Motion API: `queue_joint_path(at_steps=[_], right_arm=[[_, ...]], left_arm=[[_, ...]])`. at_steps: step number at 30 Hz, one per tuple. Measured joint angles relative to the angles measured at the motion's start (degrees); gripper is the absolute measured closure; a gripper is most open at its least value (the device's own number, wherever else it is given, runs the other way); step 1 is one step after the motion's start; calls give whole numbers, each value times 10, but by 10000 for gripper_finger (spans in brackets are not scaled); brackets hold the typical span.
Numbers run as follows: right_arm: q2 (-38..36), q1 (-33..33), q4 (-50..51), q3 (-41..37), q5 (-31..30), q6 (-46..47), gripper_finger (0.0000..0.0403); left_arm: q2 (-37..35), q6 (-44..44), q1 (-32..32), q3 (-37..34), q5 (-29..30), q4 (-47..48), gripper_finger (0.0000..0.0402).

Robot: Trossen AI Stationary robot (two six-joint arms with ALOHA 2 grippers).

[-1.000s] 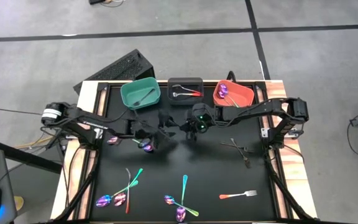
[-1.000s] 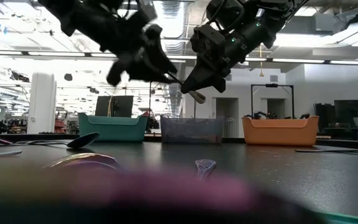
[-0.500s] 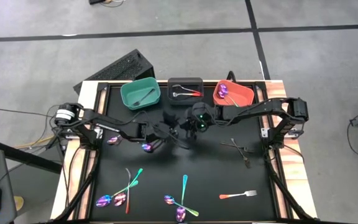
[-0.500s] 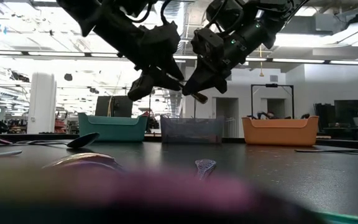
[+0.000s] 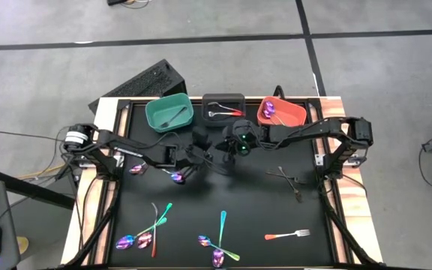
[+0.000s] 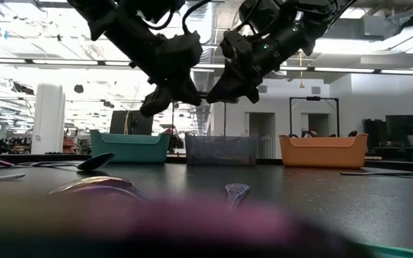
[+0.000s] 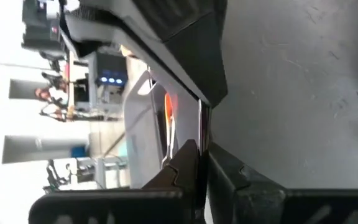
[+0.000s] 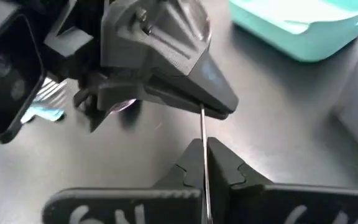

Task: Sort silverware by color (type)
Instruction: Put the black fork into the green bin

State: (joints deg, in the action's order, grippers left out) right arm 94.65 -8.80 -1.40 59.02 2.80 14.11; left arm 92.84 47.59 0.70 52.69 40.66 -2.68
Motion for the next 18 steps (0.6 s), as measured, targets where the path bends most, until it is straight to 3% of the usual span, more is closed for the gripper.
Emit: queue_joint_path(at_steps=[9,18], right_arm=[[2,0,-20,-3,-171,-9,326],[2,10,2,-3,-175,-9,287]], left_arm=[[-33,-89,-75,-4,10,61,401],[-123,-160,-181,-5,-12,208,400]])
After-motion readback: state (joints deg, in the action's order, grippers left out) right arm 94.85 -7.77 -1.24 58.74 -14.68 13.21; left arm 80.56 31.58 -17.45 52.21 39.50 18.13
